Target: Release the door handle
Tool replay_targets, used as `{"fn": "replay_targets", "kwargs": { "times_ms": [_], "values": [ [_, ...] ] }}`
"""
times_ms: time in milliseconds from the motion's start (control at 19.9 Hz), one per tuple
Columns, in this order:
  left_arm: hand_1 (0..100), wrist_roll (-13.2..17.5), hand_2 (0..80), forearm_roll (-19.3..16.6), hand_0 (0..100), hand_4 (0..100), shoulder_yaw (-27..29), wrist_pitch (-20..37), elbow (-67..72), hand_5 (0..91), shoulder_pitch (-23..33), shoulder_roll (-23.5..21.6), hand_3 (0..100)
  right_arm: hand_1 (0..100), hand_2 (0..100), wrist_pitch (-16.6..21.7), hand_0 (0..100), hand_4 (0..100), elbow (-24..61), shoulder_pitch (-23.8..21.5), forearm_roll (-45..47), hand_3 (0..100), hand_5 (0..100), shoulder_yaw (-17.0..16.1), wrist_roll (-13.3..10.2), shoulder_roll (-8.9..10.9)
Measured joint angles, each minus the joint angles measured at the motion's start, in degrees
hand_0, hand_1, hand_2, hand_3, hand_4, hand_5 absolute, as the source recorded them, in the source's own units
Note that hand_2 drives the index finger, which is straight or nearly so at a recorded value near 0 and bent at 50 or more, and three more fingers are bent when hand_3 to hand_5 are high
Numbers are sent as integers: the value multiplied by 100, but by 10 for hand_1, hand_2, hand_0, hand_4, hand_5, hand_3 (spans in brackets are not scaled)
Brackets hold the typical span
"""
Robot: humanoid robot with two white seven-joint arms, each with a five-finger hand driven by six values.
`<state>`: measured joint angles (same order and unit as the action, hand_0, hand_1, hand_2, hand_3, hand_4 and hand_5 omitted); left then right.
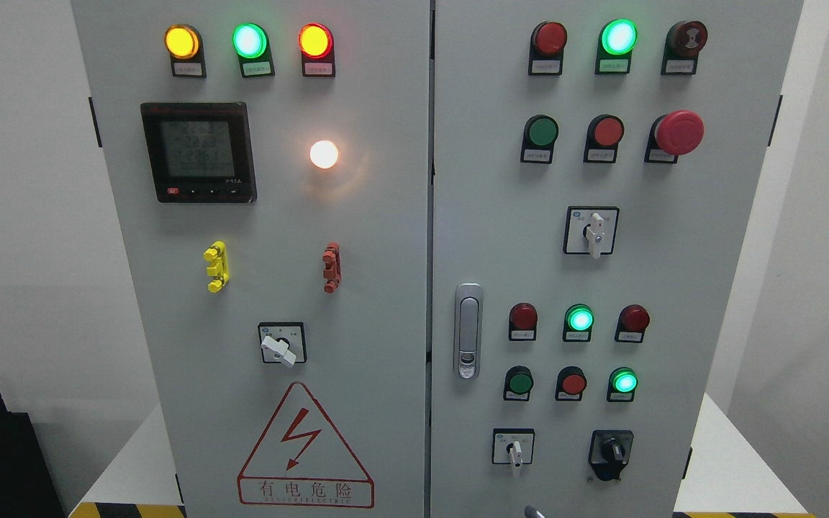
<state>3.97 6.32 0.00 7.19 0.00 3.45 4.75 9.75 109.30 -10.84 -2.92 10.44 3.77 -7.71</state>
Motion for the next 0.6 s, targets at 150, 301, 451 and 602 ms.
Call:
{"fn": "replay_targets", "kwargs": {
  "times_ms": [150,301,451,602],
  "values": [
    [389,0,0,0,120,0,0,0,0,0,0,0,0,10,0,-4,416,0,3,-5,-4,0,0,-2,23,0],
    [389,-1,0,1,120,0,0,0,0,0,0,0,0,4,0,-4,424,0,5,-9,-57,0,0,-4,14,-1],
    [389,-1,0,0,120,0,0,0,0,0,0,0,0,0,0,-3,432,0,6,-12,-125,0,0,-6,-1,-1],
    [389,0,0,0,120,0,0,0,0,0,0,0,0,0,0,52,437,0,8,-17,-202,0,0,-6,-17,-2]
  ]
}}
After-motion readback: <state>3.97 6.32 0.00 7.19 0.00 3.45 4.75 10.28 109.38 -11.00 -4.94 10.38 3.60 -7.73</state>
